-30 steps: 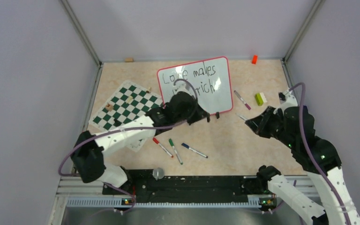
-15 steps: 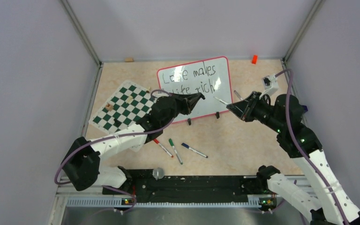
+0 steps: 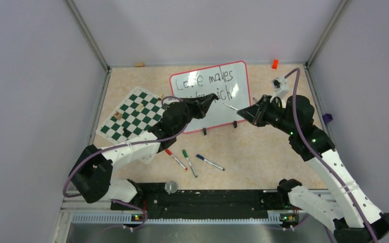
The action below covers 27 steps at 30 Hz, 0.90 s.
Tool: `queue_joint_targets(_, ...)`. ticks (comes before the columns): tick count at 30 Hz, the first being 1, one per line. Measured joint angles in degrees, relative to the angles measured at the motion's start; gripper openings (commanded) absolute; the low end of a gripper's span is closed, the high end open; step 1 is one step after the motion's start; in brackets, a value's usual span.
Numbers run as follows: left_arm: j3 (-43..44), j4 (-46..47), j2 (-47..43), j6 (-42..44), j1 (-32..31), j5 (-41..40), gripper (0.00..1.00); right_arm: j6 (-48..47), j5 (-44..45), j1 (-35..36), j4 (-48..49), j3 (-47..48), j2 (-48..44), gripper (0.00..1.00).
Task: Write a sentence on the whiteboard
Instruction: Insert the whiteboard marker without the cap into the pen cap.
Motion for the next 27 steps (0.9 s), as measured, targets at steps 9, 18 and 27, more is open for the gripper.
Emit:
queue_joint_targets(9,-0.31,0.48,0.46,-0.94,0.46,0.26,0.00,0.00,-1.40,0.00,2.36,0.00,1.44,0.00)
queue_joint_targets(18,-0.55,1.42,1.07,-1.36,0.59,0.50,0.00,-0.44,-1.49,0.00,4.48,0.00,3.69,0.00)
queue_joint_targets(27,-0.96,1.79,1.22,-1.86,1.14,1.38,0.00,-0.39,-1.51,0.00,5.84,0.00,5.14,0.00)
